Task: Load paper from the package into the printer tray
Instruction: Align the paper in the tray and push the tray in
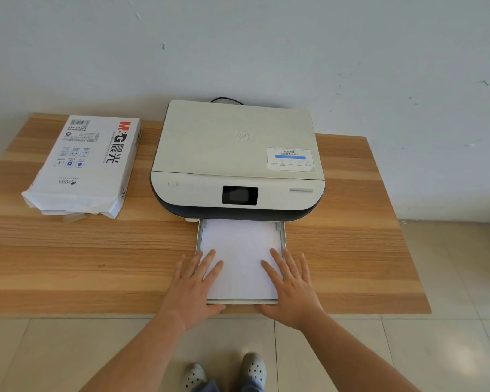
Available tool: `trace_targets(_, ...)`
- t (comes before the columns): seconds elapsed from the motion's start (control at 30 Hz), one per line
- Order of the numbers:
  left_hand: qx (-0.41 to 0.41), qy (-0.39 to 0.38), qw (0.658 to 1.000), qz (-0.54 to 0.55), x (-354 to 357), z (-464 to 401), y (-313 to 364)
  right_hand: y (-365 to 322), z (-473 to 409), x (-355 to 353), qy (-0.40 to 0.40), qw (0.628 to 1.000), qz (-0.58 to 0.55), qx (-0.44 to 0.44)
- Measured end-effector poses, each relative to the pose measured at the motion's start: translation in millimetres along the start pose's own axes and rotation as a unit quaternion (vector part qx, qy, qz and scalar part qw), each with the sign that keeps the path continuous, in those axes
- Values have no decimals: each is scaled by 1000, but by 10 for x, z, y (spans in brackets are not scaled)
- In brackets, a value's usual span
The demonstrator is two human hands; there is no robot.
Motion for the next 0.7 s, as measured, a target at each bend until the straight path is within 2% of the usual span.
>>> trace_targets(0.13,8,12,1000,2,-57,-38,12,44,-25,-19,0,1000,3,10)
trace_targets(0.7,-57,53,997,6,-259,-365,-67,229,-289,-149,28,997,18,66)
Point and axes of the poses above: each hand's wrist, its own z-axis away from the middle knuckle, its own x-axis out of the palm, y = z × x, the point moved 5 cm from there along -z, towards the middle knuckle, and after that the axes turned 14 degrees about -x, right-handed, at the moved point
